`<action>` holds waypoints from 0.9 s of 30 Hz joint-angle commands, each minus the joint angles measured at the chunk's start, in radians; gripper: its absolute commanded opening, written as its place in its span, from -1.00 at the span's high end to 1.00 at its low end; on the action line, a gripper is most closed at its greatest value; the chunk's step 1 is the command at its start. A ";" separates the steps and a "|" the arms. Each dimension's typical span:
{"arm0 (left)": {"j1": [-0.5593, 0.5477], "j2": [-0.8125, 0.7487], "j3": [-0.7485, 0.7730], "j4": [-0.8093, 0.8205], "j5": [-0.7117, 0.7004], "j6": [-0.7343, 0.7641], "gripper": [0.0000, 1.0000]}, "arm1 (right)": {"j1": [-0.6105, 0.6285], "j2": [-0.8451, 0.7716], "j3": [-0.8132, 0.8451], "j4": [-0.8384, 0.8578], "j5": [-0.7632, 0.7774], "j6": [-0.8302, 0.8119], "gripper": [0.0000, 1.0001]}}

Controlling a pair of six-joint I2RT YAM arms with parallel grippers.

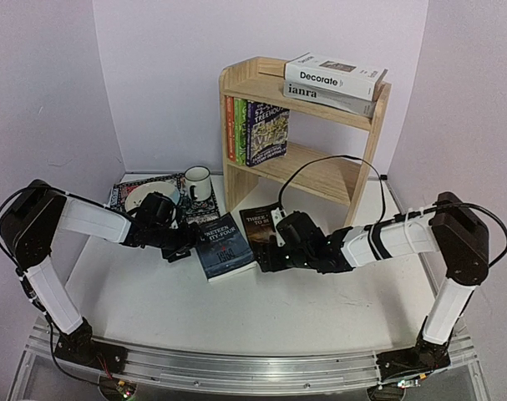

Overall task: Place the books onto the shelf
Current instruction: Move the book to the center of the board.

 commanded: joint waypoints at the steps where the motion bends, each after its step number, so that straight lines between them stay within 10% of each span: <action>1: 0.002 -0.024 0.027 0.063 0.008 -0.017 -0.62 | 0.012 0.022 0.008 0.096 0.098 0.058 -0.44; 27: 0.000 -0.073 0.076 0.068 0.003 -0.067 -0.59 | 0.027 0.153 0.008 0.166 0.237 0.086 -0.31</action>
